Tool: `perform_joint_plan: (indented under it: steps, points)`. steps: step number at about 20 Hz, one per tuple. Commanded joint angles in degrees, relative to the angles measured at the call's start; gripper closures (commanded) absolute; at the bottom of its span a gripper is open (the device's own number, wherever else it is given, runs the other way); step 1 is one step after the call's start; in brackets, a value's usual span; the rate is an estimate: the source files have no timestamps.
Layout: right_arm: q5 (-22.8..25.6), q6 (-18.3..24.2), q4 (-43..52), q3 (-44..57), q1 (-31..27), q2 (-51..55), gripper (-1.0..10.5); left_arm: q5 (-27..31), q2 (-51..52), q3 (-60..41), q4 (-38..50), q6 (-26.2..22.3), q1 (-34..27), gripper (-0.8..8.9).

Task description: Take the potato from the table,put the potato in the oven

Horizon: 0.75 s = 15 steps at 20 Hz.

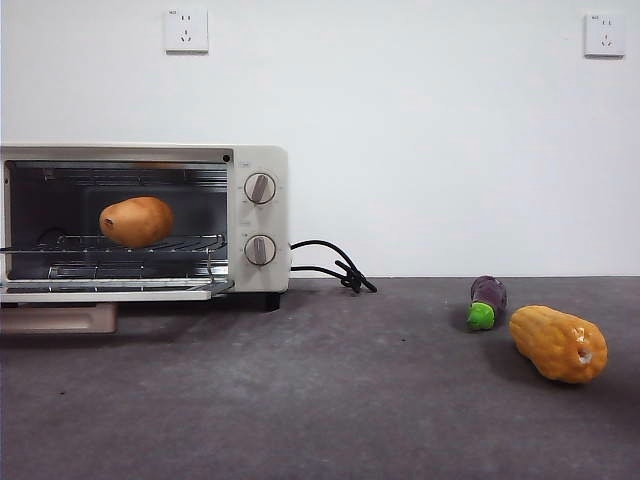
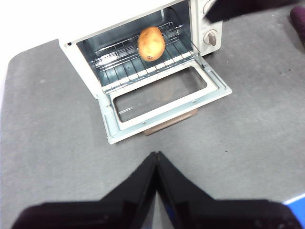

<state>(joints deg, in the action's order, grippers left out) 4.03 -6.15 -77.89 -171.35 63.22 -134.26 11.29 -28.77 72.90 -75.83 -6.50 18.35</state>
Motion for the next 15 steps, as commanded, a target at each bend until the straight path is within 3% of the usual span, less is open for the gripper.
perform_joint_plan:
  steps: [1, 3, 7, 11, 15]
  points:
    - [-0.3, 0.7, -1.4, 6.4, 1.4, 6.4, 9.5, 4.7, -0.1, -0.1, 0.2, -0.6, 0.1, 8.19]
    - [3.8, 1.7, -1.3, 17.7, 2.2, 13.8, 9.5, 8.3, -0.1, -0.1, 0.2, -1.4, 0.1, 8.2]
    - [16.7, 0.1, 0.3, 45.0, 5.3, 31.1, 9.5, 8.3, -0.1, -1.8, 0.3, -1.5, 1.2, 8.2]
    - [17.9, -3.8, 26.0, 80.2, 8.2, 54.5, 9.5, 8.5, -0.1, -10.5, 0.5, 0.2, 2.2, 8.21]
    - [20.4, -10.7, 42.9, 112.0, 8.8, 75.4, 9.5, 7.8, -0.1, -19.5, 5.4, 4.6, 2.2, 8.22]
